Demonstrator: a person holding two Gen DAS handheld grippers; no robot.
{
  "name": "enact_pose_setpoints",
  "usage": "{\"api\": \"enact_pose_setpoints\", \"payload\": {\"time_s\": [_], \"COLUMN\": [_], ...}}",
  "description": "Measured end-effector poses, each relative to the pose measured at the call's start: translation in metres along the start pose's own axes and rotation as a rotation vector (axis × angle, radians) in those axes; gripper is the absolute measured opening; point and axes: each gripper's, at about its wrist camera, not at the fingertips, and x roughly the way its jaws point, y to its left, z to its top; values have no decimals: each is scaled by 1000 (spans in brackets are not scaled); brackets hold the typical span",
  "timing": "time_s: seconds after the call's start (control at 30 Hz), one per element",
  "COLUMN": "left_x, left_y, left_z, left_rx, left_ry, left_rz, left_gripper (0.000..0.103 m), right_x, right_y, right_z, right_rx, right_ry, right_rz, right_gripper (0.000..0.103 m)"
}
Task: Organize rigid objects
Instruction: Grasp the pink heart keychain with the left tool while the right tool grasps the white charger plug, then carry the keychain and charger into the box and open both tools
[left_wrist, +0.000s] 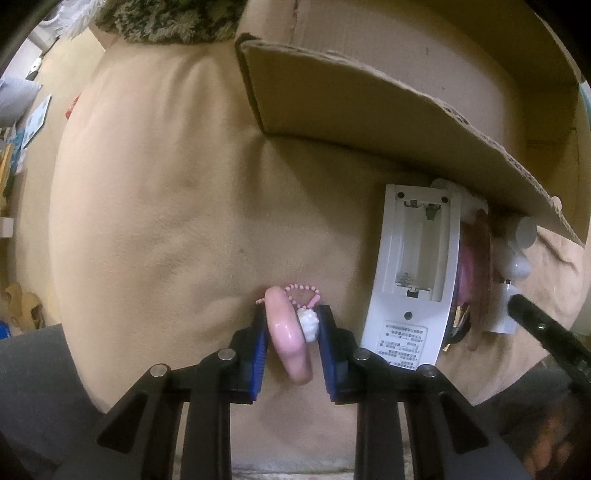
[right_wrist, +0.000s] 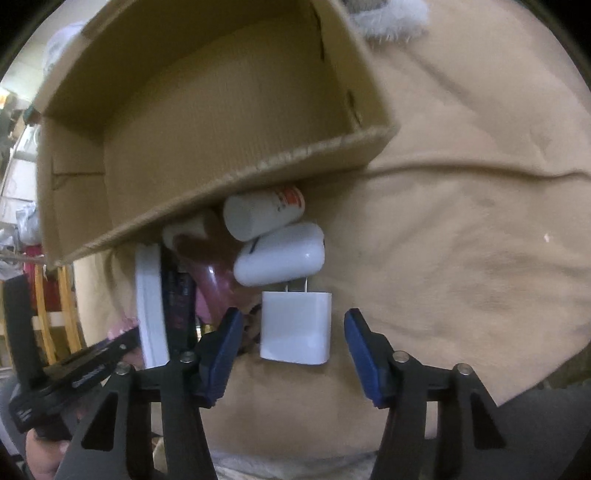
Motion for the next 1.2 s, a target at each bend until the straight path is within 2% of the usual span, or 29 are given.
{"api": "enact_pose_setpoints", "payload": {"time_s": [0.07, 0.13, 0.3, 0.43, 0.63, 0.8, 0.97, 1.2], "left_x": [-1, -2, -22, -47, -49, -76, -114, -168], "left_y": [0, -2, -5, -8, 9, 5, -2, -36], "left_z": [-1, -2, -7, -18, -35, -37, -28, 6], "left_rx": [10, 18, -10, 3, -60, -37, -21, 90], "left_ry": [0, -12, -52, -105, -122, -204, -271, -349], "left_rz": [7, 19, 8, 15, 14, 68, 28, 21], "left_gripper": [22, 21, 21, 21, 21, 21, 21, 21], "right_x": [13, 20, 1, -16, -38, -68, -106, -128], "right_y": [1, 0, 1, 10, 24, 21, 19, 21], "right_z": [-1, -3, -11, -24, -47, -26, -18, 2], "right_rx": [-6, -7, 14, -1, -72, -72, -97, -84], "right_ry": [25, 31, -46, -77, -121, -177, -247, -325], "right_rz": [6, -23, -10, 39, 91, 139, 195, 222], "right_gripper": [61, 46, 44, 44, 44, 44, 44, 44]}}
